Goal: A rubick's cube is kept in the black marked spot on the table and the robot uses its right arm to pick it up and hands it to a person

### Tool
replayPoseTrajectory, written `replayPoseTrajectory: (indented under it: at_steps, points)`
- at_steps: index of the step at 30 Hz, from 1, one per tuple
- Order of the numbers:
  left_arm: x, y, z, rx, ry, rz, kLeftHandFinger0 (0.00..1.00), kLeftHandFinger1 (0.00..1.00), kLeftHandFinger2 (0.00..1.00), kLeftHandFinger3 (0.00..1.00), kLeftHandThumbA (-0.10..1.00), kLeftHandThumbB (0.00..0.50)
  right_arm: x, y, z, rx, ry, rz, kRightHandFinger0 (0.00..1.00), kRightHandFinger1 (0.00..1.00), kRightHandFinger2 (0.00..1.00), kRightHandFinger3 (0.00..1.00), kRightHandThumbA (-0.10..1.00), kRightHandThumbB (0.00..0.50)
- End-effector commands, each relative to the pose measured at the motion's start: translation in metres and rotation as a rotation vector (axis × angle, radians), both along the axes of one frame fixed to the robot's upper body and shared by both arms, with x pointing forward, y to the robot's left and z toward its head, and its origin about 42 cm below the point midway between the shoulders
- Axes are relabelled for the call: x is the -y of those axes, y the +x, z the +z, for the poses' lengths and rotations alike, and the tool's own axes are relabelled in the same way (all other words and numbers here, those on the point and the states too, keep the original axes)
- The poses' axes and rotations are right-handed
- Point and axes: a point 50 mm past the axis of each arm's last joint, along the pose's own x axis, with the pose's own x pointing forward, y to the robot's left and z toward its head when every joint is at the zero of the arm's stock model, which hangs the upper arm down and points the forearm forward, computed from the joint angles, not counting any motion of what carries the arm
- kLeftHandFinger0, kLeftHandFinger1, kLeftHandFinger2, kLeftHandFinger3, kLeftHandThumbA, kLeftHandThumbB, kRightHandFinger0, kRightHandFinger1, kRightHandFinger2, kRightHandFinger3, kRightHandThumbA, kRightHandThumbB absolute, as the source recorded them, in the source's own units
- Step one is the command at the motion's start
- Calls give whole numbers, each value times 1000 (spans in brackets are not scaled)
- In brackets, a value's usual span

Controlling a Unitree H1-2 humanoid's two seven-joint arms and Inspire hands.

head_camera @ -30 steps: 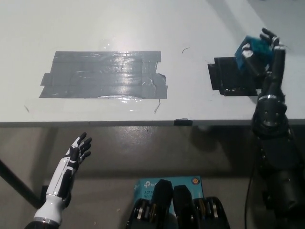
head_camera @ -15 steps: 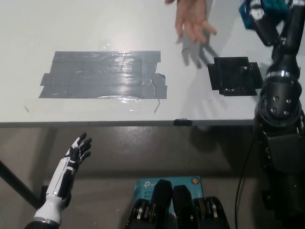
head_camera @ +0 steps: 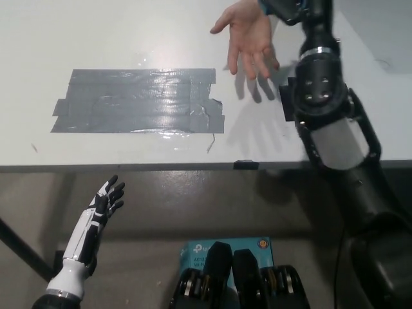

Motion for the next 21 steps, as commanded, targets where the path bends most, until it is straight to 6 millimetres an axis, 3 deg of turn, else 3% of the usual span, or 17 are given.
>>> replayPoseTrajectory:
  at_steps: [1, 3, 4, 6, 10, 13, 14, 15, 17, 18, 19, 20, 21]
  points:
    - [2, 5, 12, 35, 12, -27, 1000, 1000, 1000, 1000, 1000, 176, -34, 10, 50, 119, -49, 44, 0, 141, 736, 892, -100, 178]
    - [3, 5, 12, 35, 10, -29, 1000, 1000, 1000, 1000, 1000, 175, -39, 17, 48, 71, -66, 35, 0, 223, 851, 902, -100, 171]
    - [3, 5, 12, 39, 19, -31, 1000, 1000, 1000, 1000, 1000, 166, -41, 20, 45, 49, -87, 23, 6, 340, 900, 932, -100, 177]
    - [2, 5, 13, 38, 24, -34, 1000, 1000, 1000, 1000, 1000, 167, -45, 26, 35, 18, -130, 9, 92, 442, 923, 945, -100, 193]
    - [3, 5, 13, 36, 21, -31, 1000, 1000, 1000, 1000, 1000, 170, -46, 31, 22, -22, -188, 9, 100, 454, 893, 902, -100, 202]
    - [4, 5, 15, 40, 22, -34, 1000, 1000, 1000, 1000, 1000, 167, -46, 34, 16, -58, -200, 14, 0, 427, 884, 877, -100, 186]
    - [4, 6, 15, 41, 22, -36, 1000, 1000, 1000, 1000, 1000, 167, -46, 34, 15, -59, -203, 14, 0, 433, 874, 862, -100, 209]
    - [5, 7, 15, 43, 24, -37, 1000, 1000, 1000, 1000, 1000, 167, -45, 35, 14, -72, -201, 20, 0, 429, 868, 849, -100, 183]
    - [5, 7, 15, 36, 19, -36, 1000, 1000, 1000, 1000, 1000, 176, -43, 38, 10, -138, -237, 49, 65, 519, 942, 931, -100, 169]
    - [4, 7, 15, 36, 20, -34, 1000, 1000, 1000, 1000, 1000, 177, -42, 38, 9, -148, -247, 56, 137, 598, 1000, 1000, -100, 201]
    - [4, 7, 15, 38, 22, -34, 1000, 1000, 1000, 1000, 1000, 178, -41, 39, 7, -169, -266, 64, 465, 945, 1000, 1000, 49, 259]
    - [4, 7, 15, 38, 23, -34, 1000, 1000, 1000, 1000, 1000, 178, -40, 40, 6, -183, -275, 68, 624, 1000, 1000, 1000, 72, 251]
    - [4, 7, 15, 38, 22, -34, 1000, 1000, 1000, 1000, 1000, 178, -38, 41, 6, -212, -290, 76, 841, 1000, 1000, 1000, 193, 262]
